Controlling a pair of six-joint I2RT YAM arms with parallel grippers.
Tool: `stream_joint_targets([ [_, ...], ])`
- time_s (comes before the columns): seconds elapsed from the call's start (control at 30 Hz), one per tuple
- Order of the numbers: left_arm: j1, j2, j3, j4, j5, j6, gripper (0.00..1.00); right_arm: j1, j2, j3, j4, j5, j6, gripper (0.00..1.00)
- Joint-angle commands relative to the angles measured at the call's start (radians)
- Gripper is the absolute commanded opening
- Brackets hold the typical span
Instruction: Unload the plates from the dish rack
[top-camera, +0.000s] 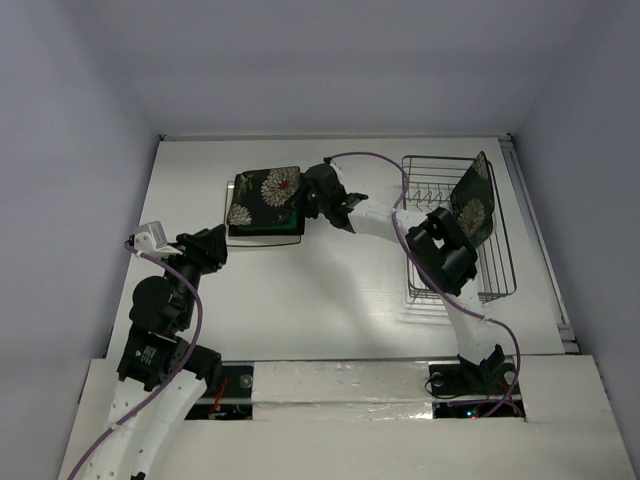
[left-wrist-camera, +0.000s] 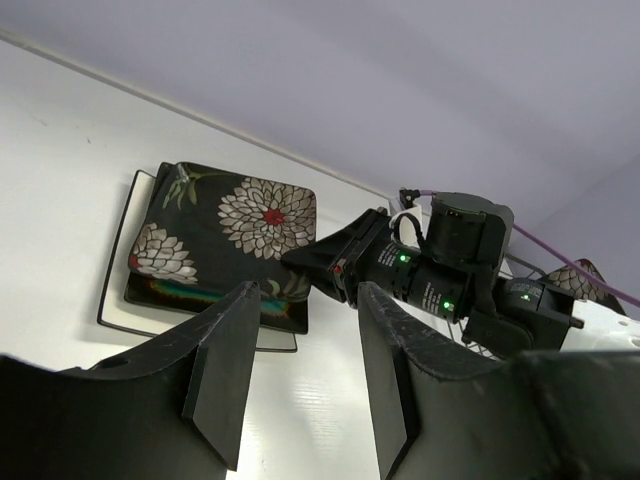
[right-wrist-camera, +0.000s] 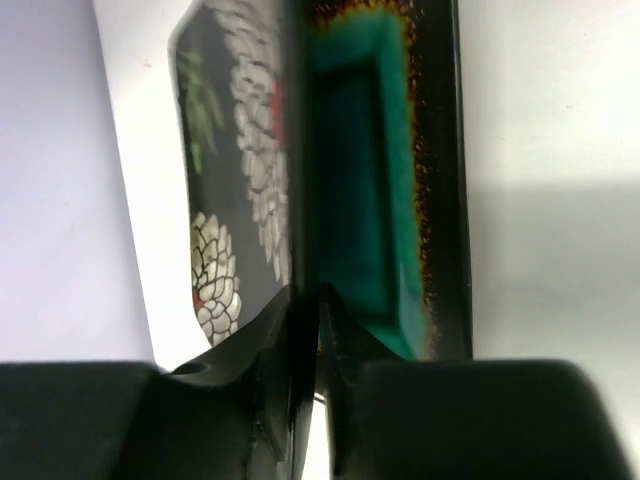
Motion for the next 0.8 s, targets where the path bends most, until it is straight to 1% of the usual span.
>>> stream_joint_targets([
  [0.0, -0.004, 0.003, -0.011, 0.046, 0.004, 0.01, 0.41, 0.002, -0.078, 0.067, 0.103, 0.01, 0.008, 0.27],
  [0.03, -0.004, 0.003, -0.009, 0.046, 0.004, 0.01, 0.41, 0.002, -0.077, 0.083, 0.034, 0.011, -0.019, 0.3],
  [0.1, -0.004, 0.003, -0.009, 0.046, 0.004, 0.009, 0.41, 0.002, -0.066, 0.139, -0.035, 0.013, -0.055, 0.41],
  [0.13, -0.004, 0.003, -0.011, 0.046, 0.004, 0.01, 0.41, 0.002, -0.061, 0.159, -0.136, 0.022, -0.09, 0.45],
  [0.17, -0.004, 0.001, -0.009, 0.046, 0.004, 0.009, 0.41, 0.002, -0.058, 0.179, -0.175, 0.026, -0.108, 0.5],
  [0.2, -0.004, 0.0, -0.011, 0.046, 0.004, 0.009, 0.41, 0.002, -0.049, 0.214, -0.21, 0.033, -0.151, 0.59],
  [0.23, -0.004, 0.0, -0.011, 0.046, 0.004, 0.009, 0.41, 0.002, -0.043, 0.237, -0.298, 0.045, -0.173, 0.63],
  [0.27, -0.004, -0.002, -0.009, 0.046, 0.004, 0.009, 0.41, 0.002, -0.038, 0.259, -0.345, 0.06, -0.19, 0.66],
  [0.3, -0.004, -0.002, -0.011, 0.046, 0.004, 0.009, 0.41, 0.002, -0.026, 0.276, -0.38, 0.077, -0.21, 0.73],
  [0.33, -0.004, -0.002, -0.011, 0.046, 0.004, 0.007, 0.41, 0.002, -0.025, 0.302, -0.441, 0.083, -0.245, 0.76],
  [0.4, -0.004, -0.005, -0.011, 0.046, 0.004, 0.009, 0.41, 0.002, -0.02, 0.32, -0.5, 0.111, -0.276, 0.82],
  [0.47, -0.004, -0.007, -0.012, 0.047, 0.004, 0.009, 0.41, 0.002, -0.017, 0.34, -0.564, 0.122, -0.325, 0.86],
  [0.5, -0.004, -0.008, -0.012, 0.047, 0.004, 0.009, 0.41, 0.002, -0.017, 0.35, -0.587, 0.146, -0.341, 0.9],
  [0.57, -0.004, -0.01, -0.012, 0.047, 0.004, 0.009, 0.41, 0.002, -0.006, 0.385, -0.669, 0.192, -0.397, 0.92],
  [0.67, -0.004, -0.011, -0.012, 0.047, 0.004, 0.007, 0.41, 0.002, -0.032, 0.388, -0.718, 0.237, -0.427, 0.91],
  [0.7, -0.004, -0.013, -0.012, 0.047, 0.004, 0.009, 0.41, 0.002, -0.05, 0.368, -0.724, 0.259, -0.434, 0.86],
  [0.73, -0.004, -0.014, -0.012, 0.047, 0.004, 0.009, 0.41, 0.002, -0.075, 0.348, -0.721, 0.314, -0.446, 0.81],
  [0.77, -0.004, -0.014, -0.012, 0.046, 0.004, 0.007, 0.41, -0.007, -0.105, 0.324, -0.718, 0.341, -0.452, 0.73],
])
